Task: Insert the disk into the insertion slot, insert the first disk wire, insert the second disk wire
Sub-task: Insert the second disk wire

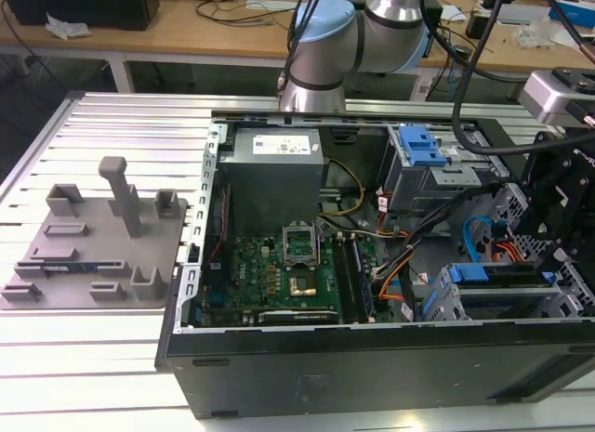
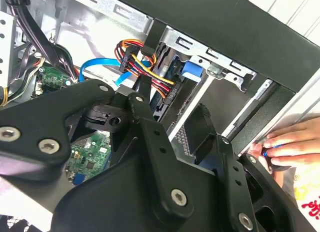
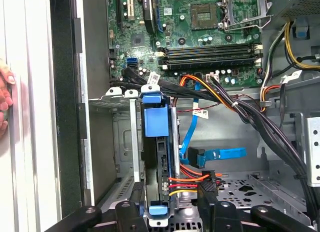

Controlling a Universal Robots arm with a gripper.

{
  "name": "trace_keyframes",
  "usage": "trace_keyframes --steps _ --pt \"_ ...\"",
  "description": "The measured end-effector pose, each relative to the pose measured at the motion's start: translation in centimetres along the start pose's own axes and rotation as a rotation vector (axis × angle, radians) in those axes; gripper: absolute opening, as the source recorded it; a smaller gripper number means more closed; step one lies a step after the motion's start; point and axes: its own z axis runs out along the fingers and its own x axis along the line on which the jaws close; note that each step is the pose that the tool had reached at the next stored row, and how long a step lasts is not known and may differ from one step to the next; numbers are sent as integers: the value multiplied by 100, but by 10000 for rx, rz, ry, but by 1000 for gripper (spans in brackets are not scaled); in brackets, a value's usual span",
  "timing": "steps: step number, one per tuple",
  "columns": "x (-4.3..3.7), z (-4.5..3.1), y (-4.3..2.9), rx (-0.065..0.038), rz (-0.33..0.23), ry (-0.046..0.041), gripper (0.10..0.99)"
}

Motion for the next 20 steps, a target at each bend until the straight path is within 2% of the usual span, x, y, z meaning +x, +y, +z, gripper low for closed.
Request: trace_keyframes --steps 1,3,5,7,9,10,11,12,13,14,15,16,20 --pt "-4 0 0 -1 0 16 545" --pt "-44 -4 2 1 4 156 545" --pt "-102 -18 6 10 10 333 545" --pt "-159 -103 13 26 20 607 545" --pt "-166 -175 16 32 24 709 545" --pt "-179 -241 18 39 27 841 545" --pt "-206 -256 26 56 41 1221 545" --pt "-249 -259 39 68 54 1749 529" --pt "-276 -261 50 75 58 1862 529" --pt "-302 -262 64 77 61 1905 463" --pt "-346 -263 87 80 63 1965 337" --pt "-386 -265 111 84 64 2011 275" --pt "-509 -271 209 139 74 2019 275"
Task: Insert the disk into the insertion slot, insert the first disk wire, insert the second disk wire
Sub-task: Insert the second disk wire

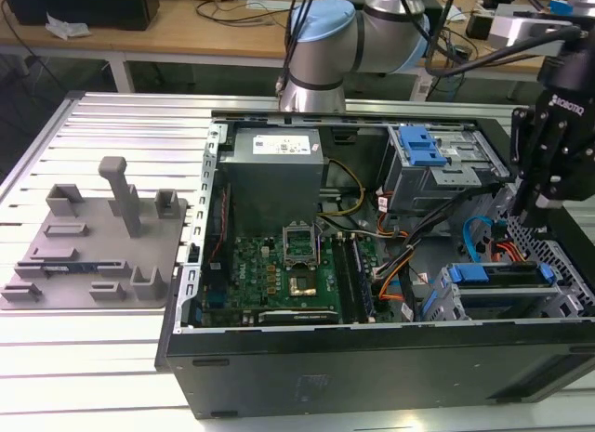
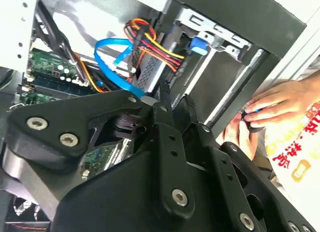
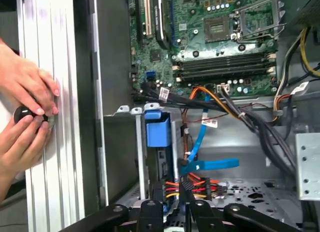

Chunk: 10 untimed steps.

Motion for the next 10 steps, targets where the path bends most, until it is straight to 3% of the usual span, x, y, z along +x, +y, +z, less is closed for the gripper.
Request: trace_keyframes --steps 5,10 --pt "-59 16 107 74 21 7 275" --pt "-82 100 124 91 31 17 275"
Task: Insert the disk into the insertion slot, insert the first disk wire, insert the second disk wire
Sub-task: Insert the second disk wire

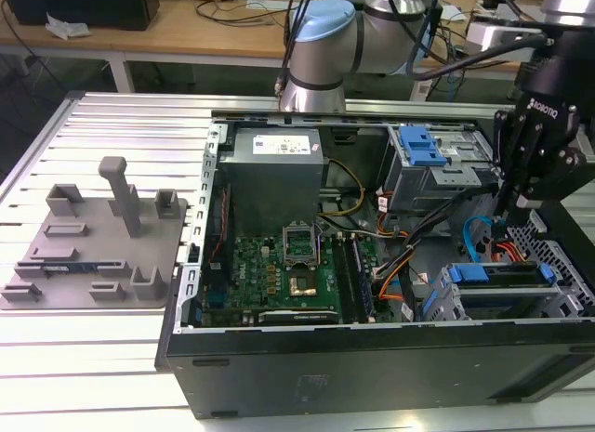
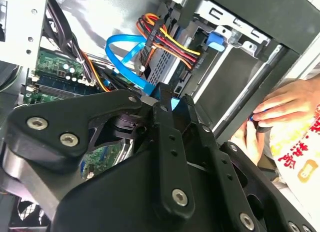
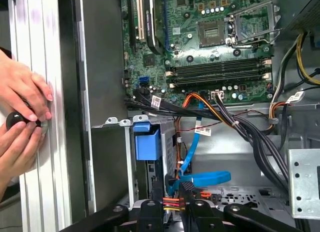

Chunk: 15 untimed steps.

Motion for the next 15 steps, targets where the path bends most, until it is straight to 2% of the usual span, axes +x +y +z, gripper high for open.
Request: trace_keyframes --steps 5,10,11,12,15 --pt "-18 66 9 -9 32 3 275" --pt "-19 82 11 -61 214 1 275" --pt "-16 81 11 -84 293 -8 275" --pt "-13 84 10 -106 357 -62 275" --pt "6 88 9 -122 407 -77 275"
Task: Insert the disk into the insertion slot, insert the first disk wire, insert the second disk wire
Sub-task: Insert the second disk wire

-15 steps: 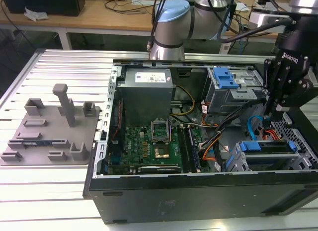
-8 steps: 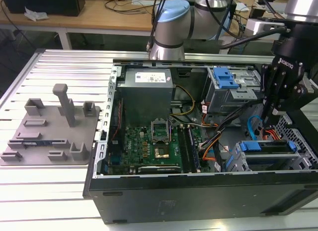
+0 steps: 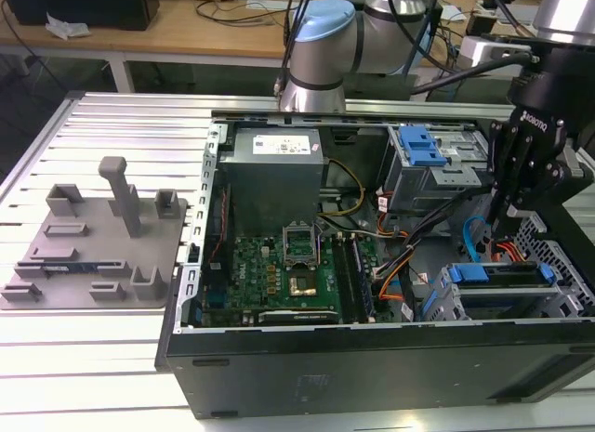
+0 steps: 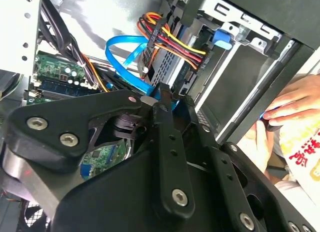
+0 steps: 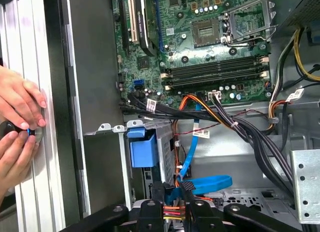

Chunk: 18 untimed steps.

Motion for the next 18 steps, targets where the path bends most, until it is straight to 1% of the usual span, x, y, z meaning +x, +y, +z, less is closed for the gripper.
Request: trace_keyframes --steps 3,4,5,14,17,18 --pt "13 4 -1 -10 38 -1 275" --pt "16 5 -2 -14 49 -1 259" --pt "18 6 -2 -16 59 -3 161" --pt "23 8 -2 -28 97 -8 161" --pt "57 18 4 15 107 -301 161" --pt "80 24 2 34 109 -487 161"
